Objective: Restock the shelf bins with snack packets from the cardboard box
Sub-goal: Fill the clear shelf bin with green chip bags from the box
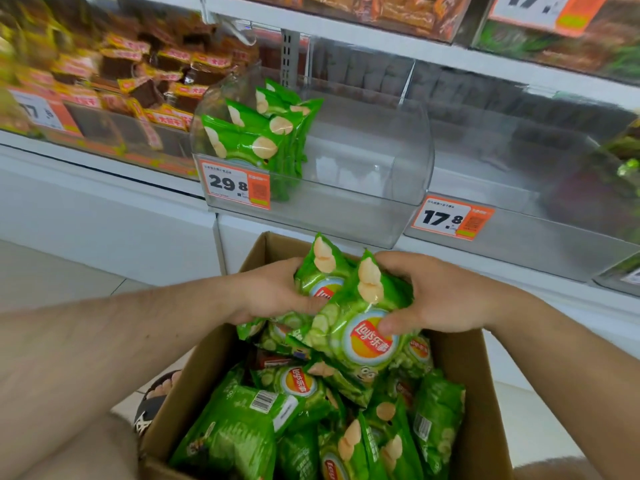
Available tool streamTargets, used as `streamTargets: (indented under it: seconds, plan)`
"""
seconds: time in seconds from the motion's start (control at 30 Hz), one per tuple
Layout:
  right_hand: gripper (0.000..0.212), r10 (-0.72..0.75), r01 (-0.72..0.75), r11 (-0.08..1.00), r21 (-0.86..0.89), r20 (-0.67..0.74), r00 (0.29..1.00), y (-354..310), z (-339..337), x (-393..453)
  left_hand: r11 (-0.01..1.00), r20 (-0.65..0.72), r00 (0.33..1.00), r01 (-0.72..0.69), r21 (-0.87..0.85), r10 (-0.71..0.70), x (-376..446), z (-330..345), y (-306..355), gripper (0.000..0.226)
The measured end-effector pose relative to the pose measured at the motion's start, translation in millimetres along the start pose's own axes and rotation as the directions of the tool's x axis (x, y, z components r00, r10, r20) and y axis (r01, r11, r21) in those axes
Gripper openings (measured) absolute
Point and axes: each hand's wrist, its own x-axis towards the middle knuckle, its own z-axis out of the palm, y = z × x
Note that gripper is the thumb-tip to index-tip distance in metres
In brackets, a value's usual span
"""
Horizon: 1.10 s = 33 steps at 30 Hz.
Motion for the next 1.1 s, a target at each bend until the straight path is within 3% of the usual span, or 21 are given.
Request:
streamTargets:
  seconds: [0.17, 0.27, 0.37, 0.43, 0.53, 0.63, 0.73, 0.8, 0.9, 1.0, 1.1]
  plan:
    - [0.059, -0.063, 0.08, 0.989, 0.122, -0.135, 0.989, -7, 3, 8, 0.982, 0.071, 0.997, -0.016, -0.188, 0.03, -15, 3, 14, 0.088]
    - [0.056, -0.1, 0.124, 0.983, 0.135, -0.174, 0.98, -15, 4, 6, 0.993, 0.12, 0.992, -0.033, -0.115, 0.046, -21, 7, 22, 0.113]
    - [0.063, -0.117, 0.135, 0.987, 0.082, -0.197, 0.973, -24, 8, 4, 0.996, 0.063, 0.997, -0.041, -0.081, 0.046, -22, 11, 30, 0.099]
    - [0.065, -0.131, 0.145, 0.989, 0.024, -0.311, 0.941, -28, 10, 2, 0.989, -0.013, 0.998, -0.065, -0.131, 0.064, -23, 9, 35, 0.083]
    - [0.083, -0.147, 0.132, 0.989, -0.068, -0.583, 0.799, -32, 12, 1, 0.961, -0.098, 0.993, -0.095, -0.258, 0.072, -21, 0, 35, 0.08]
    - [0.099, 0.016, 0.211, 0.945, 0.251, -0.678, 0.735, -33, 17, 3, 0.909, -0.145, 0.986, -0.128, -0.397, 0.076, -21, -8, 36, 0.089]
    - [0.104, 0.167, 0.239, 0.775, 0.586, -0.553, 0.816, -36, 26, 5, 0.847, -0.158, 0.982, -0.171, -0.503, 0.104, -25, -11, 43, 0.078]
    - [0.109, 0.146, 0.228, 0.67, 0.706, -0.427, 0.892, -38, 30, 6, 0.832, -0.145, 0.981, -0.189, -0.521, 0.132, -28, -12, 47, 0.074]
    - [0.108, 0.042, 0.209, 0.519, 0.829, -0.269, 0.962, -51, 30, 3, 0.844, -0.128, 0.98, -0.196, -0.499, 0.152, -30, -10, 49, 0.087]
    - [0.108, 0.014, 0.152, 0.508, 0.848, -0.184, 0.983, -63, 26, 2, 0.854, -0.115, 0.98, -0.198, -0.48, 0.163, -31, -10, 53, 0.084]
    - [0.08, 0.048, 0.116, 0.573, 0.811, -0.174, 0.984, -72, 18, 5, 0.882, -0.099, 0.984, -0.177, -0.438, 0.148, -35, -14, 58, 0.079]
